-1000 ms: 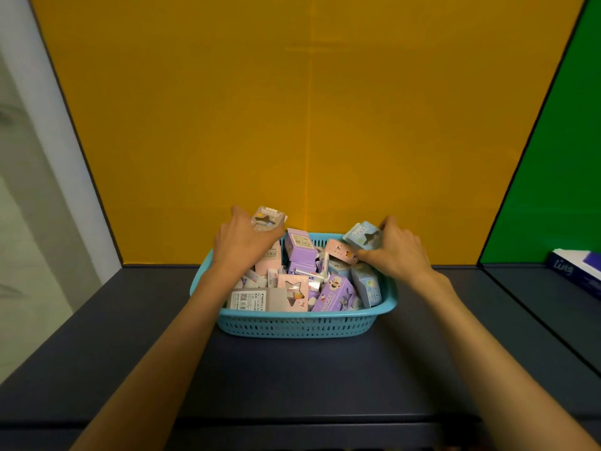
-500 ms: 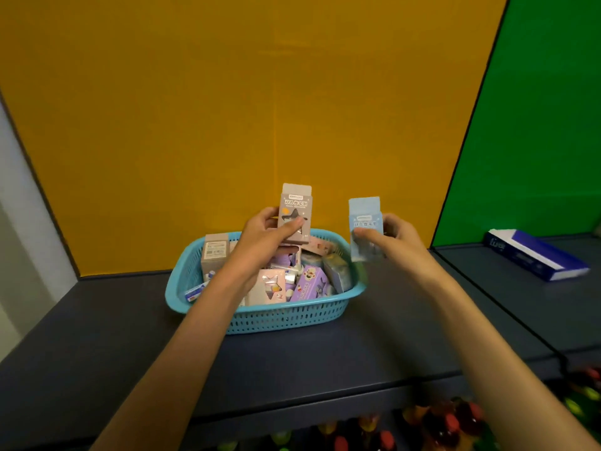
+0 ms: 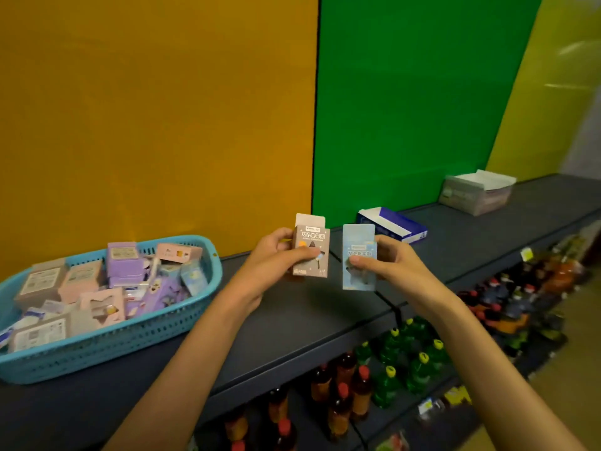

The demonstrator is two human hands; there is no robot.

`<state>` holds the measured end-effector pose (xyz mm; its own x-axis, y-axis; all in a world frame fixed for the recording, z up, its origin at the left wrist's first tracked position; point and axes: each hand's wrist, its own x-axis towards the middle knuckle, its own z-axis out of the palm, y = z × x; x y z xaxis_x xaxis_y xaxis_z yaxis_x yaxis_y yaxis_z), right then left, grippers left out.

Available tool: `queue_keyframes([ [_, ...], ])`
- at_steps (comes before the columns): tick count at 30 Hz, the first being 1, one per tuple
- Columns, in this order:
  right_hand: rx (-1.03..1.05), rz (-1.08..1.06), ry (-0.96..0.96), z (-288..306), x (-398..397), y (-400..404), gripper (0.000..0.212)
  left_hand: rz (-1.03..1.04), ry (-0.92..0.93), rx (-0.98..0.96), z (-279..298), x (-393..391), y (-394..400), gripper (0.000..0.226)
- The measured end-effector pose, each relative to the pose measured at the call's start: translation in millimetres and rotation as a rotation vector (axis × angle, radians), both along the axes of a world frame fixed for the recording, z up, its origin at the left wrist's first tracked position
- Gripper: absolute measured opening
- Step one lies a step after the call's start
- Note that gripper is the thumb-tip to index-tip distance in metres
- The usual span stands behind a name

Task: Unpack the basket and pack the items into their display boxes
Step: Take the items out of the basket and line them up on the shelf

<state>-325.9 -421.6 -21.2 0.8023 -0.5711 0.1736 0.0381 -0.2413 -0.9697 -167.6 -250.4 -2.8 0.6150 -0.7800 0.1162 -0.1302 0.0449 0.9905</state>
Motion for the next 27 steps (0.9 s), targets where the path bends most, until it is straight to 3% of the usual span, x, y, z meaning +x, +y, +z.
queue_keyframes([
  [14,0.030,-0.042,0.008,-21,-188,-207,0.039,-0.144,-0.043,0.107,-12,-147,-221,0.038],
  [21,-0.020,-0.043,0.021,-19,-201,-297,0.042,-0.150,-0.102,0.155,-10,-161,-314,0.042],
  [27,-0.127,-0.007,0.114,-17,-167,-386,0.040,-0.128,-0.234,0.226,-20,-135,-387,0.041],
])
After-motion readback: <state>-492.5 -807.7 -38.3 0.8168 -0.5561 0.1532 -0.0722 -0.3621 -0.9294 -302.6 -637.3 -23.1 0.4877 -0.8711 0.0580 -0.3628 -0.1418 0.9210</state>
